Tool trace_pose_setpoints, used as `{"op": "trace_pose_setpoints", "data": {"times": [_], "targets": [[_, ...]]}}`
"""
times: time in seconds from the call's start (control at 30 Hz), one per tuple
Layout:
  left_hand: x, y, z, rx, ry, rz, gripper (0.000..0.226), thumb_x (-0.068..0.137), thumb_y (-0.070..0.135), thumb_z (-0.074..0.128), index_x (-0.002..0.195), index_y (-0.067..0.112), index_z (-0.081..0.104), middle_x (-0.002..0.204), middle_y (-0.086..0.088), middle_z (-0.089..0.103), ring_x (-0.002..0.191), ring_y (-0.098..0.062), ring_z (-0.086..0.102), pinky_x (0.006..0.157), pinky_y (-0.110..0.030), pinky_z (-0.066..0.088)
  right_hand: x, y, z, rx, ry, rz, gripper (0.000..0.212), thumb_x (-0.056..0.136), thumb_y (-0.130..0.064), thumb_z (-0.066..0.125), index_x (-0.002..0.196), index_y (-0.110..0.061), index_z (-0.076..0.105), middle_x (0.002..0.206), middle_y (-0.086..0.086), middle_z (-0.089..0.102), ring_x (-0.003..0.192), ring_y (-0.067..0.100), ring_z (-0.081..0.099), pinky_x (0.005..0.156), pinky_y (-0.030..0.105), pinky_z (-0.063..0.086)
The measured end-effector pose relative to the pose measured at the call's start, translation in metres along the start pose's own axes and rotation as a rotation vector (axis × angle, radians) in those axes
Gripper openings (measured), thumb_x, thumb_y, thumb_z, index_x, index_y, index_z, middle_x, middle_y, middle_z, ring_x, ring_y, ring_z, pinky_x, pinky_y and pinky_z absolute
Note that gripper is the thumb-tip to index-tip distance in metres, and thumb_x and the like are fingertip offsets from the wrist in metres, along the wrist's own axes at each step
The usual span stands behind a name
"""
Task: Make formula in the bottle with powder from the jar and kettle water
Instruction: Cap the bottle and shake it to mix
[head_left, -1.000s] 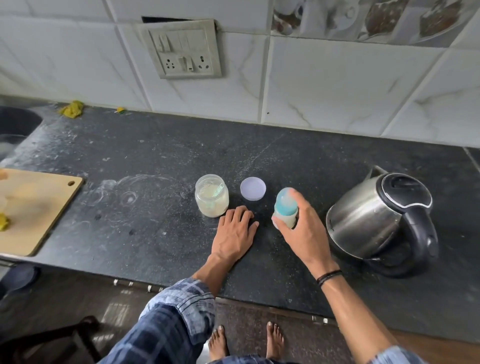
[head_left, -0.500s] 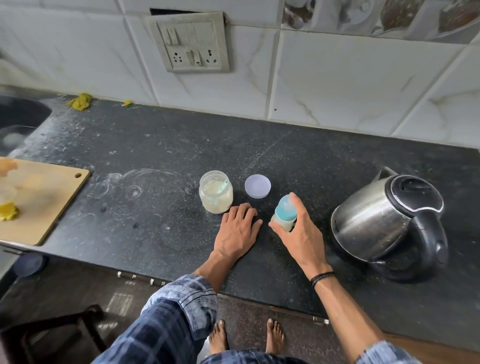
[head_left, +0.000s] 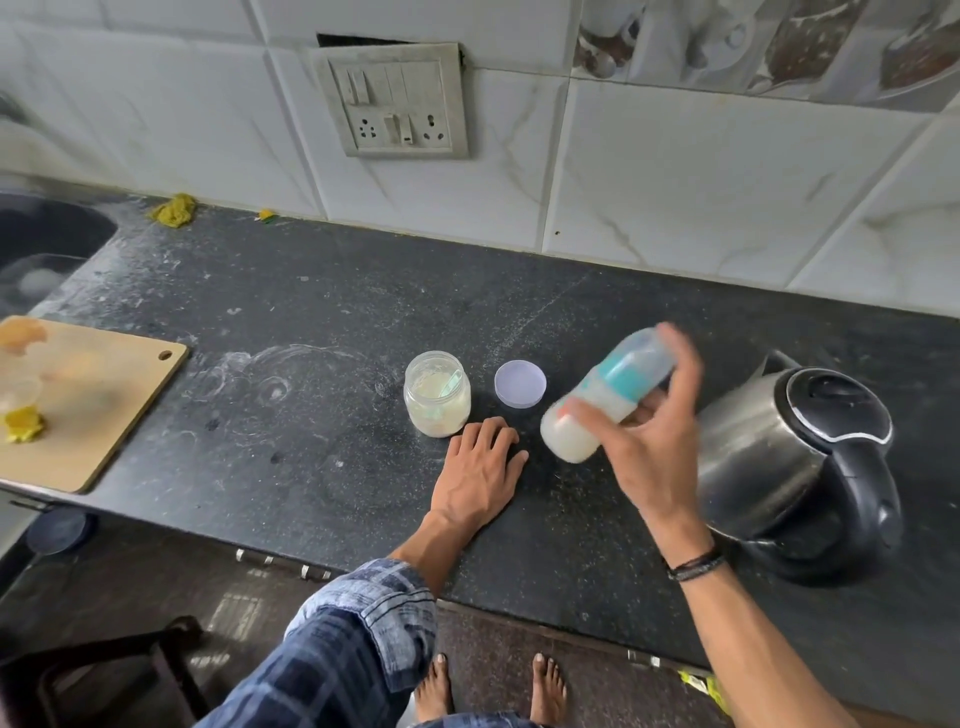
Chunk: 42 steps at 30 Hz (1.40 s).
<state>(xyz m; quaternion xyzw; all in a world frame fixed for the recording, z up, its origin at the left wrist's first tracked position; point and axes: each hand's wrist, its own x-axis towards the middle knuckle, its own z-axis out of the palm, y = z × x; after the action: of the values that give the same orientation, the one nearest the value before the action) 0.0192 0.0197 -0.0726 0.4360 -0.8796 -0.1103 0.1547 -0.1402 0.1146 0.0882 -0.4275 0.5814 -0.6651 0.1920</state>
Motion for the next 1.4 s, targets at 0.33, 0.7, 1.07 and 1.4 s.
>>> {"op": "trace_pose_setpoints", "data": {"times": [0.33, 0.7, 1.07, 1.4], "targets": [[-0.001, 0.001, -0.004, -0.005, -0.013, 0.003, 0.034, 0.106, 0.047, 0.042, 0.123, 0.020, 0.056, 0.131, 0.000, 0.053, 0.110, -0.024, 0.050, 0.094, -0.041, 0.042, 0.005, -0.019, 0.000, -0.093, -0.024, -0.075, 0.102, 0.077, -0.016, 0.095, 0.152, -0.041, 0.029, 0.135, -0.032, 0.054, 0.108, 0.008, 0.069, 0.093, 0.051, 0.061], [0.001, 0.001, -0.003, -0.003, 0.003, -0.002, 0.033, 0.107, 0.046, 0.043, 0.122, 0.020, 0.056, 0.130, 0.001, 0.053, 0.109, -0.024, 0.049, 0.093, -0.040, 0.042, 0.008, -0.027, -0.010, -0.036, 0.111, -0.279, 0.104, 0.081, -0.023, 0.095, 0.157, -0.035, 0.027, 0.149, -0.023, 0.046, 0.125, 0.022, 0.064, 0.091, 0.043, 0.063], [0.001, 0.000, -0.001, -0.002, 0.010, -0.001, 0.031, 0.106, 0.046, 0.044, 0.121, 0.021, 0.056, 0.129, 0.001, 0.054, 0.109, -0.024, 0.050, 0.092, -0.041, 0.043, 0.021, -0.026, -0.014, -0.053, 0.188, -0.439, 0.103, 0.082, -0.011, 0.093, 0.156, -0.023, 0.022, 0.152, -0.022, 0.041, 0.135, 0.011, 0.054, 0.098, 0.038, 0.060], [0.000, -0.003, 0.005, 0.005, 0.034, 0.001, 0.030, 0.105, 0.046, 0.046, 0.120, 0.022, 0.055, 0.128, 0.002, 0.054, 0.106, -0.023, 0.049, 0.090, -0.040, 0.044, 0.011, -0.014, -0.004, -0.223, 0.059, -0.110, 0.099, 0.080, -0.036, 0.092, 0.154, -0.040, 0.027, 0.141, -0.024, 0.051, 0.117, 0.022, 0.068, 0.091, 0.055, 0.060]]}}
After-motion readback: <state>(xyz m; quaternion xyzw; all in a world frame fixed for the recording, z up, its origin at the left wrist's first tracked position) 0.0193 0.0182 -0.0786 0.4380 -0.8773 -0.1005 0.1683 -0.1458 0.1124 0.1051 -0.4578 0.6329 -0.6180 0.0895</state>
